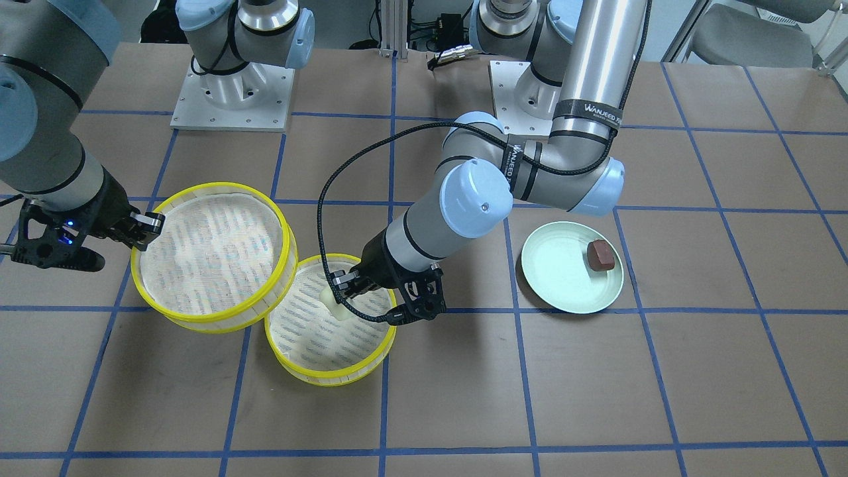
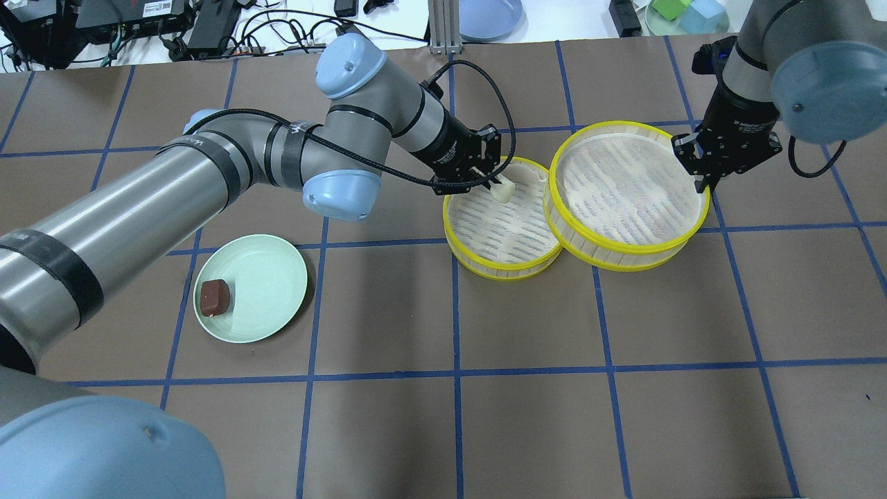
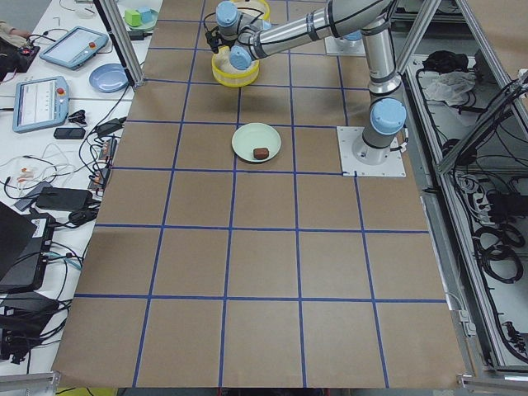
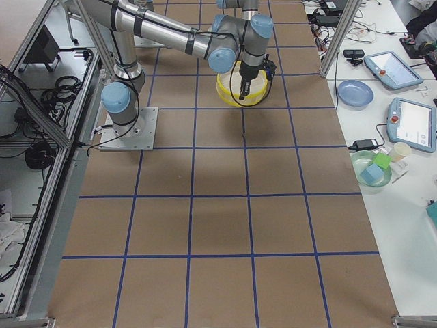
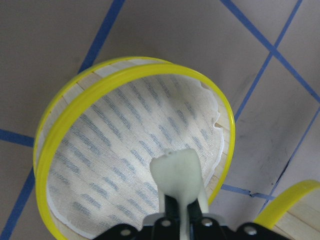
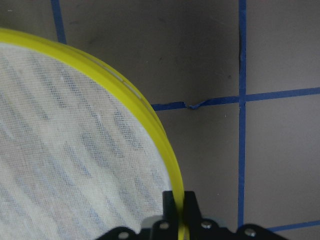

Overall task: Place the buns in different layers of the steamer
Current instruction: 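Lower the cream bun into the bottom tier and open the left gripper, then set the top tier back on the bottom tier while the left gripper withdraws, then lower the left gripper onto the brown bun on the plate and grasp it, then release the steamer and raise the right gripper while the left lifts the brown bun, then carry the brown bun with the left gripper over the top tier and lower it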

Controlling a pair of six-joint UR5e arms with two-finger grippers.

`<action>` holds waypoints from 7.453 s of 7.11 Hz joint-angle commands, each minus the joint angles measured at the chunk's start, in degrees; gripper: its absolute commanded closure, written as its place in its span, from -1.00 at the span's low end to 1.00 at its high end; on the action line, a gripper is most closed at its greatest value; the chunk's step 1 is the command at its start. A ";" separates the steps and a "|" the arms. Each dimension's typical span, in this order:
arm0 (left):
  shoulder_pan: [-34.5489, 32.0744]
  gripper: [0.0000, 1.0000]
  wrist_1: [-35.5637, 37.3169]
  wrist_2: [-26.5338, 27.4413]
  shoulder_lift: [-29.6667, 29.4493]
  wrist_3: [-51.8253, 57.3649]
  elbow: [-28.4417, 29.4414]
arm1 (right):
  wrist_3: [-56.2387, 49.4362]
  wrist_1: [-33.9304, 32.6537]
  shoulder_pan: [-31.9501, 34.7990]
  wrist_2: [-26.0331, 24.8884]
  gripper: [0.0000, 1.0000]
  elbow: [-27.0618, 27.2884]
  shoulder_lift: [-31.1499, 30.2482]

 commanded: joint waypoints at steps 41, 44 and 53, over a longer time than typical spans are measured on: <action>26.73 1.00 -36.96 28.28 8.82 41.85 2.02 | 12.12 15.47 16.80 2.86 -1.00 -13.13 -12.75; 17.60 1.00 -36.81 17.48 11.19 23.39 5.73 | 12.55 15.38 16.89 3.74 -1.00 -12.69 -12.31; 2.28 1.00 -6.60 -7.79 2.77 4.36 3.02 | 12.82 15.91 16.54 4.18 -1.00 -12.60 -12.31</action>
